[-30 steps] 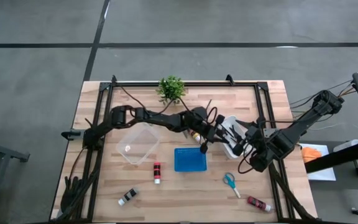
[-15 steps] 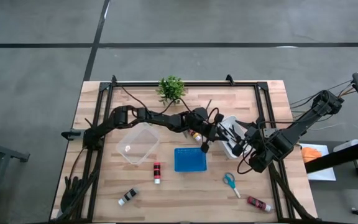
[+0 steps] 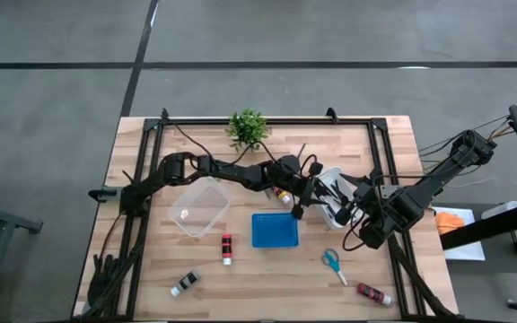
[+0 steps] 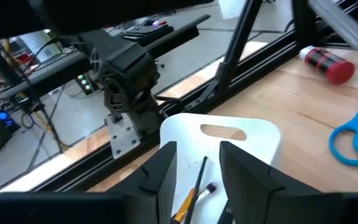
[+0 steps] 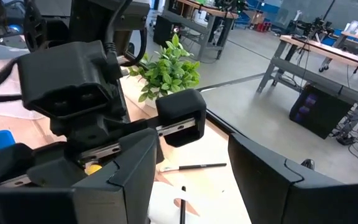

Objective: Pick & Place Paint Supplies
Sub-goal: Put the eyeshadow brush in the white bin

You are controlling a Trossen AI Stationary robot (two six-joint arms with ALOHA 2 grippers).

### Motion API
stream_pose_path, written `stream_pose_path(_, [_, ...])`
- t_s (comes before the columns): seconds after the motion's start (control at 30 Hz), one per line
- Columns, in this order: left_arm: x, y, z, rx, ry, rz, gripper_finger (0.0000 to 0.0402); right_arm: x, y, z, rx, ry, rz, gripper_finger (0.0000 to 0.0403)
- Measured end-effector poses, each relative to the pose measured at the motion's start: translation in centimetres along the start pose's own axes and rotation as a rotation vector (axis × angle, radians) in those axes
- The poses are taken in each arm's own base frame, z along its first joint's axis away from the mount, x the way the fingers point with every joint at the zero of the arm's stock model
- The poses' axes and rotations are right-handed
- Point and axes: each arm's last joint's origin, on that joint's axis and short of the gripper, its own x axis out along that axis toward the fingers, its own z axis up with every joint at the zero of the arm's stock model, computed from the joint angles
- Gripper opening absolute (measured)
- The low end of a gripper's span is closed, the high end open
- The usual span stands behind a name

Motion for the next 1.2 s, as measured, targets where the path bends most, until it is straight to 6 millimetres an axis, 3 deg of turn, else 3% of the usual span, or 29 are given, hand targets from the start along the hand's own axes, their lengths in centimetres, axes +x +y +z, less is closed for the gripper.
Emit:
stream_pose_path(0.27, [-0.7,0.4,0.9,-0.026,0.24,0.223,0.0131,0.1,-0.1,-0.6,0.0,0.004,-0.003,0.0199])
stream_pose_path(0.57, [-2.8,-1.9,3.5,0.027,0.69,0.303,0.0132,0.1,-0.2,-0.9,0.004,0.005,0.001,0.0199])
stream_pose_path(0.73, [-3.7,-2.6,3.0,0.014,0.847,0.3,0.0132,0.0,-0.2,-1.0,0.016,0.004,0.008,0.0199])
stream_pose_path(0.87, [-4.7,-1.1,1.9,-0.082,0.902,0.438,0.0131,-0.1,-0.1,-1.0,0.02,0.003,0.013,0.0199])
stream_pose_path(1.03, [-6.2,1.7,0.6,-0.364,0.876,0.612,0.0131,-0.1,-0.1,-1.0,0.026,0.001,0.013,0.0199])
stream_pose_path(1.2, [-7.2,3.2,0.0,-0.624,0.828,0.652,0.0131,-0.1,-0.1,-1.0,0.028,-0.004,0.01,0.0199])
